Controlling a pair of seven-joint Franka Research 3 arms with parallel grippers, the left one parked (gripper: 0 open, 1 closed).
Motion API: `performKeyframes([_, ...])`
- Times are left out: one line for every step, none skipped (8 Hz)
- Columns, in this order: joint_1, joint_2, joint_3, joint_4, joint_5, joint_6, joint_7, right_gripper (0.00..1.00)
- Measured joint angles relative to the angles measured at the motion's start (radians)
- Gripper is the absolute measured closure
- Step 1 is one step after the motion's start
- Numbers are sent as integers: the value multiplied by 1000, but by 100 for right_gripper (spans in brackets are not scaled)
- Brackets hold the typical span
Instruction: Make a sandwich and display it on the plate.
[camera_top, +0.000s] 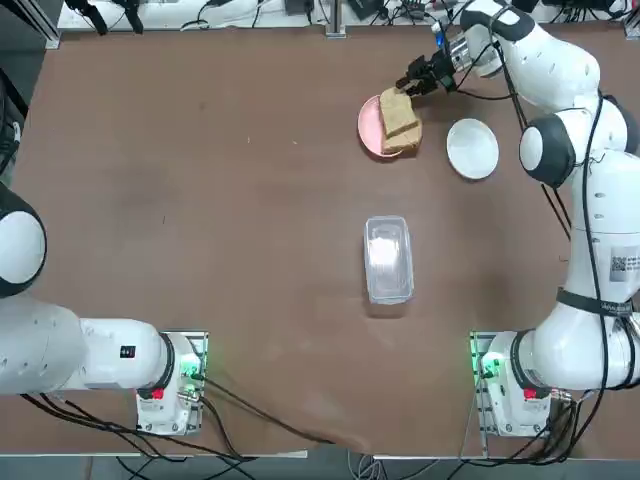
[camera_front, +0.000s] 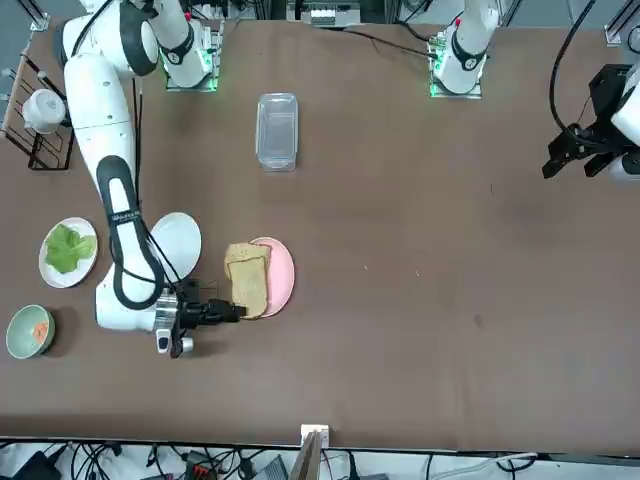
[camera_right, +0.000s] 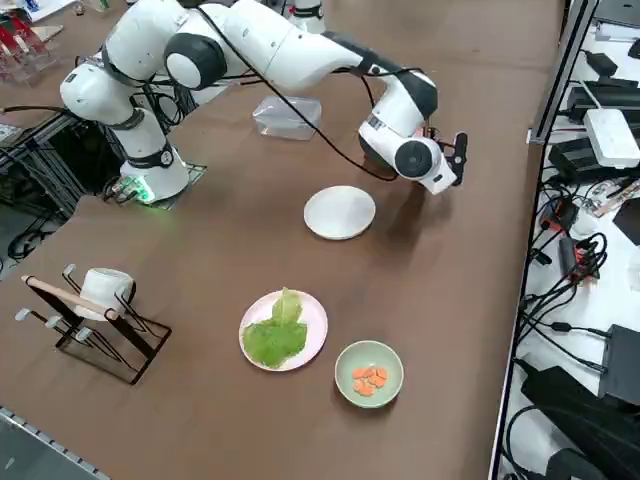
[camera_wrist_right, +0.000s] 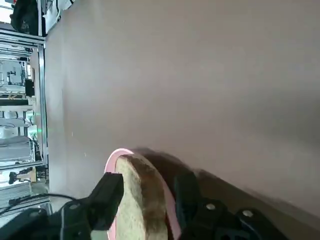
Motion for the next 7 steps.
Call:
performKeyframes([1,1,4,-2,2,-1,0,39])
performKeyframes([1,1,10,-5,2,-1,0,39])
performKeyframes([1,1,11,-8,3,-1,0,40])
performKeyframes([1,1,12,-8,3,-1,0,44])
performKeyframes([1,1,12,-8,3,-1,0,49])
performKeyframes([0,1,12,-8,3,-1,-1,56])
performKeyframes([0,1,12,-8,3,-1,-1,64])
